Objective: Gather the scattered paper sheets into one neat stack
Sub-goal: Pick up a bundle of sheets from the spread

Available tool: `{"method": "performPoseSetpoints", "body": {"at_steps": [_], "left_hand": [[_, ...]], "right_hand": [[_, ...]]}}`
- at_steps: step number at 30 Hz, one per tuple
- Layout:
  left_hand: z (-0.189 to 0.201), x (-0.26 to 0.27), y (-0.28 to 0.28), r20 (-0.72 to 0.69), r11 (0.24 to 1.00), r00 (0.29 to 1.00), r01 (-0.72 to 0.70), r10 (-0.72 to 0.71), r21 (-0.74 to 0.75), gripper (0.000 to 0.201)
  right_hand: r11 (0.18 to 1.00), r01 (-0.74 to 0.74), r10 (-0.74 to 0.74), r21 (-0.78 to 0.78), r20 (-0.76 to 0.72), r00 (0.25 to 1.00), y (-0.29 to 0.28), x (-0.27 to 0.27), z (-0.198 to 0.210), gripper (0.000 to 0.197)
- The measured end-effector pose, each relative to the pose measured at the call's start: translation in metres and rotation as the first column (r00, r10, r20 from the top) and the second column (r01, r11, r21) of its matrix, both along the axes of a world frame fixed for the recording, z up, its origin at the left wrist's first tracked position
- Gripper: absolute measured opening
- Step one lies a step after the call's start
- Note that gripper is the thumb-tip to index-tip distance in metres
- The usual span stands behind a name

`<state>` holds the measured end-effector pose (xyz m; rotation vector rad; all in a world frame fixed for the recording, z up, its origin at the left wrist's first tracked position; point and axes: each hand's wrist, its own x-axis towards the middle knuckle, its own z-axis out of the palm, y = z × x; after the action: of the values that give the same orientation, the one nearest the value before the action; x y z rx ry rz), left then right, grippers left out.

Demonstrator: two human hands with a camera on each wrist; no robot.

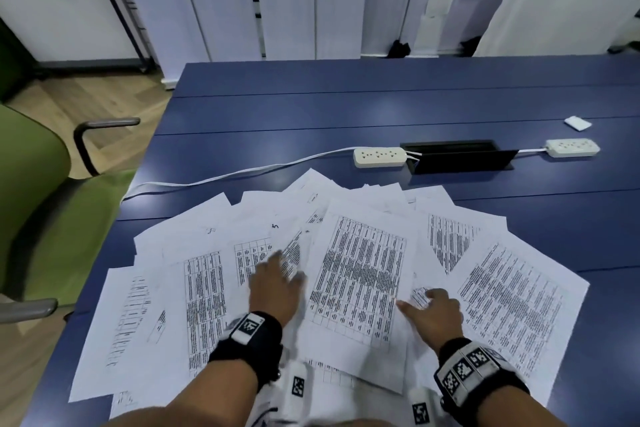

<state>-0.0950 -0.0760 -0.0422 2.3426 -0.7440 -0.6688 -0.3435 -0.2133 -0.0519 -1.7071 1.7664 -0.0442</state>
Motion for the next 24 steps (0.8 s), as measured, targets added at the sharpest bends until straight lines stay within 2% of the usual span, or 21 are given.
{"method": "performPoseSetpoints", "body": {"at_steps": [1, 3, 8, 11, 13, 15, 16, 19, 22, 24], "left_hand": [[0.002, 0.011, -0.001, 0.093, 0.997, 0.995, -0.036, 0.029, 0.071, 0.067], [0.005, 0.027, 0.0, 0.17, 0.972, 0.985, -0.059, 0.019, 0.228, 0.063], [0.007, 0.034, 0.0, 0.148, 0.925, 0.987, 0.007, -0.068, 0.379, 0.032], [0.01, 0.028, 0.004, 0.19, 0.888, 0.971, 0.045, -0.147, 0.457, 0.029], [0.008, 0.02, 0.006, 0.117, 0.93, 0.986, 0.067, -0.117, 0.361, 0.021], [0.007, 0.007, 0.009, -0.059, 0.978, 0.998, 0.039, -0.027, 0.204, 0.01], [0.005, 0.001, 0.01, -0.133, 0.987, 0.991, 0.038, -0.016, 0.158, 0.011], [0.005, -0.019, 0.014, -0.285, 0.978, 0.95, 0.167, -0.126, 0.123, 0.013], [0.008, -0.023, 0.017, -0.334, 0.959, 0.918, 0.263, -0.213, 0.109, 0.01], [0.01, -0.019, 0.018, -0.33, 0.975, 0.929, 0.206, -0.168, 0.082, 0.022]], "right_hand": [[1.0, 0.006, -0.006, -0.003, -0.014, 1.0, 0.0, -0.001, 0.002, 0.079], [1.0, -0.015, 0.015, 0.002, -0.005, 1.0, 0.002, 0.001, 0.005, 0.084], [0.983, 0.015, -0.056, 0.185, 0.219, 0.974, -0.003, 0.004, 0.005, 0.079], [0.974, -0.02, -0.039, 0.225, 0.256, 0.966, -0.007, 0.002, 0.003, 0.068], [0.977, -0.051, -0.01, 0.207, 0.286, 0.958, -0.005, 0.004, 0.008, 0.059], [0.988, -0.044, -0.008, 0.151, 0.322, 0.947, -0.003, 0.007, 0.012, 0.063], [0.992, -0.039, -0.006, 0.12, 0.35, 0.937, -0.001, 0.01, 0.017, 0.064], [0.988, -0.068, 0.01, 0.14, 0.381, 0.924, -0.003, 0.014, 0.019, 0.058], [0.977, -0.099, 0.027, 0.187, 0.357, 0.934, -0.007, 0.014, 0.017, 0.055], [0.979, -0.108, 0.043, 0.171, 0.344, 0.938, -0.01, 0.011, 0.014, 0.051]]}}
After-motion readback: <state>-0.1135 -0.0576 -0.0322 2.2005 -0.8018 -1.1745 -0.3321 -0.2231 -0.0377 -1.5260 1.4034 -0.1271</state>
